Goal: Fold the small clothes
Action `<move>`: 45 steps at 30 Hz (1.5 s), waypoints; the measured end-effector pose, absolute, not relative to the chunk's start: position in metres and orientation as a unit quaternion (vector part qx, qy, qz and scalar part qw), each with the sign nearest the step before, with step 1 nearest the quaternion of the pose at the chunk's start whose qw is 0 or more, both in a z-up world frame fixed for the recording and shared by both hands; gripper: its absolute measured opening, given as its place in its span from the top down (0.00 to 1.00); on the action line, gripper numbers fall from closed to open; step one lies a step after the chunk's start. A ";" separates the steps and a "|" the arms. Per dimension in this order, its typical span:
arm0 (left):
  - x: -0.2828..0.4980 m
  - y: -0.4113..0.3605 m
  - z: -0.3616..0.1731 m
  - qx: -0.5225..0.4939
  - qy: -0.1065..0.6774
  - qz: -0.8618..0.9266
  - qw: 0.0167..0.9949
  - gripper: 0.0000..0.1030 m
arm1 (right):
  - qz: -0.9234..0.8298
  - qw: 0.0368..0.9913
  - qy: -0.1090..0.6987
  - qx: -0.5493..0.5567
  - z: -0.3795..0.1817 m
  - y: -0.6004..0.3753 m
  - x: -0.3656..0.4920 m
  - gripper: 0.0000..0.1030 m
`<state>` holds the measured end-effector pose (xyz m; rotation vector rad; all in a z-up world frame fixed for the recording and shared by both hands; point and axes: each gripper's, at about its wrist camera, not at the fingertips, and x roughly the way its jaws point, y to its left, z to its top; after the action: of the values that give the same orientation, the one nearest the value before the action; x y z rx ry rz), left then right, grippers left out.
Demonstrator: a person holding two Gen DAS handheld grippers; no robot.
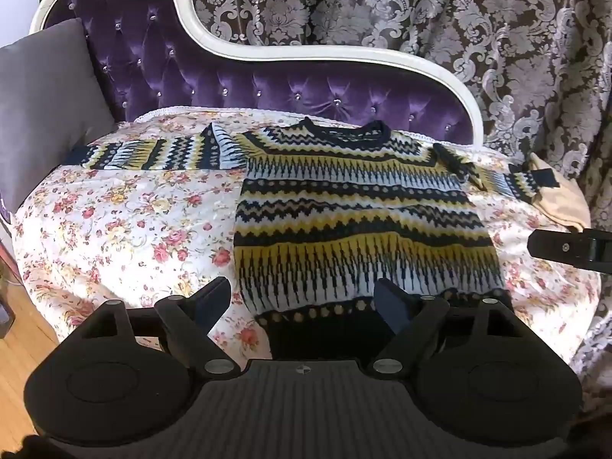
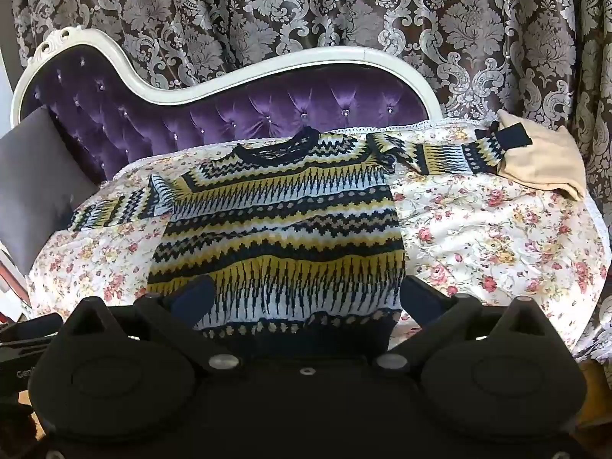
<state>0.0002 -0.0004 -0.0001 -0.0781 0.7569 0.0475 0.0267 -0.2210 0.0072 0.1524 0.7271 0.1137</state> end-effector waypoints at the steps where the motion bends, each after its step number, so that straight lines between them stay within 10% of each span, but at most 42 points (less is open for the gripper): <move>1: 0.000 0.000 0.000 -0.038 0.369 0.023 0.928 0.21 | 0.058 0.930 0.355 0.078 0.007 -0.221 0.027 0.01; 45: 0.002 0.011 -0.009 -0.046 0.378 0.026 0.924 0.21 | 0.072 0.921 0.376 0.069 0.001 -0.211 0.034 0.01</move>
<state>0.0019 0.0107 -0.0090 -0.0947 0.7761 0.0531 0.0344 -0.2105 0.0014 0.1411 0.7725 0.1469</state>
